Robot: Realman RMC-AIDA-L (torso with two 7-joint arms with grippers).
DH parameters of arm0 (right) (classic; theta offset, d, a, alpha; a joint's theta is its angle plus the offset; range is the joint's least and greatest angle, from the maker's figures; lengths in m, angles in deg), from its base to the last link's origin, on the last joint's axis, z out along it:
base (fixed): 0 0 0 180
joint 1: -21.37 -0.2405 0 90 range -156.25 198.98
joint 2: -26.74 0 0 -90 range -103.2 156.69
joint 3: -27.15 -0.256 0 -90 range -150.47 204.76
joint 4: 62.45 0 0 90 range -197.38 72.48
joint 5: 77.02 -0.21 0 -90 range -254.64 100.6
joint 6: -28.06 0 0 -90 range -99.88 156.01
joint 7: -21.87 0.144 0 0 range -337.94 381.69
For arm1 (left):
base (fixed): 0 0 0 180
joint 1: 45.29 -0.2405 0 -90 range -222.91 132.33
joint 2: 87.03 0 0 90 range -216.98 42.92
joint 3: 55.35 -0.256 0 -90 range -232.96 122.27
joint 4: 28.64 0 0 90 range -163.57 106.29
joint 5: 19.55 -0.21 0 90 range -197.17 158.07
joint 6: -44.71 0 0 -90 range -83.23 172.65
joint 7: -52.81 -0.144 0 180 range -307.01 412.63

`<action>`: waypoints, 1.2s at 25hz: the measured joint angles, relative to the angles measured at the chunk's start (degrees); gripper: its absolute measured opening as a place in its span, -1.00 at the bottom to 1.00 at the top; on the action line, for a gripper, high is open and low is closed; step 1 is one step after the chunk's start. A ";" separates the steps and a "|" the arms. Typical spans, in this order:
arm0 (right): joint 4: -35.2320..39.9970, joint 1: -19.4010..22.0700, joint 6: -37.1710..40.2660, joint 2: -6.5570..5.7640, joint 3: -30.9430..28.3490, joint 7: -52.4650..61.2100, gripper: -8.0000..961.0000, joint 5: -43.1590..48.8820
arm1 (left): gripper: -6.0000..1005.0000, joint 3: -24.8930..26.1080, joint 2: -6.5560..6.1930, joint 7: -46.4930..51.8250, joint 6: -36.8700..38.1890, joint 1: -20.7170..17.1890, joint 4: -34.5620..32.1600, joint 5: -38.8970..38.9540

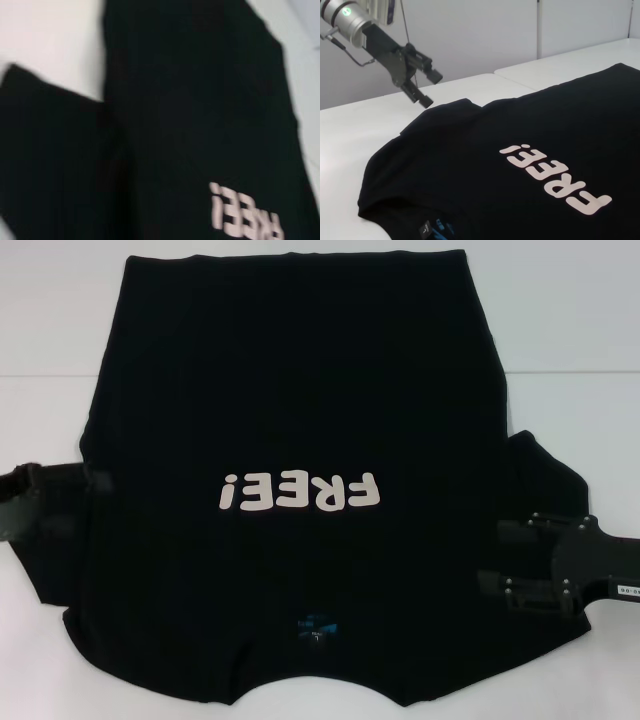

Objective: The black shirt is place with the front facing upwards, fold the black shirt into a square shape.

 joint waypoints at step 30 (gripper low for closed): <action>-0.16 -0.11 -0.15 0.04 0.87 1.18 0.62 0.18 | 0.89 6.74 -1.13 3.73 -10.08 -0.56 2.99 -10.53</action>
